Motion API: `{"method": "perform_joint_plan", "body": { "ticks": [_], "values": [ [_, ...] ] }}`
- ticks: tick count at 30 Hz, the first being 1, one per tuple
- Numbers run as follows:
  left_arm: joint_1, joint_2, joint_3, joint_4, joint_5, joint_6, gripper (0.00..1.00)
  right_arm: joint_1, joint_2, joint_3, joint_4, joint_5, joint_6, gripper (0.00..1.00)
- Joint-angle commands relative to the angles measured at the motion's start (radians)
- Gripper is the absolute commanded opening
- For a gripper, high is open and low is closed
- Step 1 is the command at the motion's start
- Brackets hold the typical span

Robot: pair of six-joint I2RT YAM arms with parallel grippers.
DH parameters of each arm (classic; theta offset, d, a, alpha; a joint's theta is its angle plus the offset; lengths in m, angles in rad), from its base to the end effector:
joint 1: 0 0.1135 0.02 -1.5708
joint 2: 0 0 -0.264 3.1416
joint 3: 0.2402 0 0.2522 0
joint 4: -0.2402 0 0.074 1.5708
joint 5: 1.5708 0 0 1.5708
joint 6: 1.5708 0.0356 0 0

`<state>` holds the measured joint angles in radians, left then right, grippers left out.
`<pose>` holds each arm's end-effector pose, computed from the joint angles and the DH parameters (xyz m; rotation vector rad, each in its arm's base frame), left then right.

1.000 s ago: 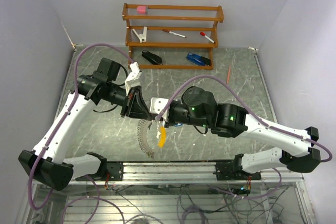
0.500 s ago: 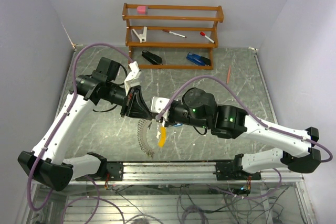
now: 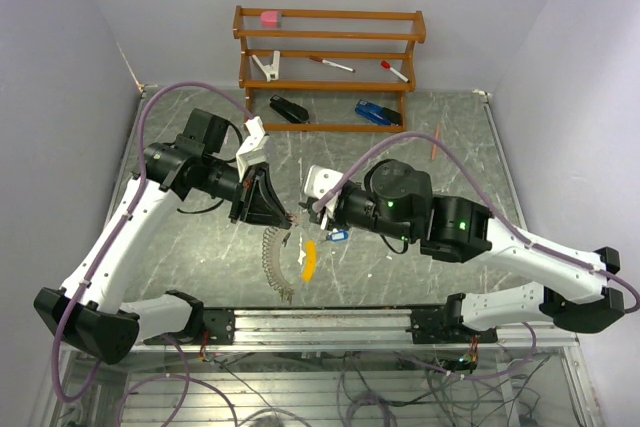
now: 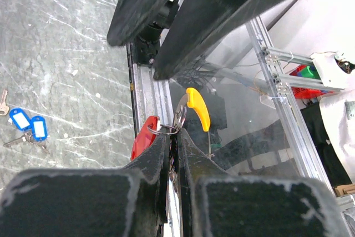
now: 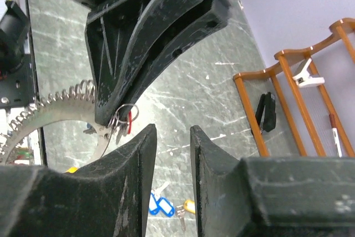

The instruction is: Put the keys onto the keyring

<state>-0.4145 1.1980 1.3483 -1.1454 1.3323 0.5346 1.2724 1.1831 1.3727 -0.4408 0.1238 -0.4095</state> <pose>0.1709 -0.1130 0.3862 1.3569 1.6005 -1.5672 0.0793 0.2428 0.4358 -1.3168 1.2972 0.4950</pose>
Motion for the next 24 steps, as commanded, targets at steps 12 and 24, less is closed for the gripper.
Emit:
{"method": "perform_joint_plan", "body": {
  "ticks": [12, 24],
  "values": [
    [-0.009, -0.003, 0.049, 0.009, -0.075, 0.029, 0.07, -0.006, 0.112, 0.181, -0.21, -0.13, 0.218, 0.27],
    [-0.009, -0.005, 0.052, 0.007, -0.09, 0.039, 0.07, -0.007, 0.149, 0.188, -0.24, -0.144, 0.237, 0.19]
  ]
}}
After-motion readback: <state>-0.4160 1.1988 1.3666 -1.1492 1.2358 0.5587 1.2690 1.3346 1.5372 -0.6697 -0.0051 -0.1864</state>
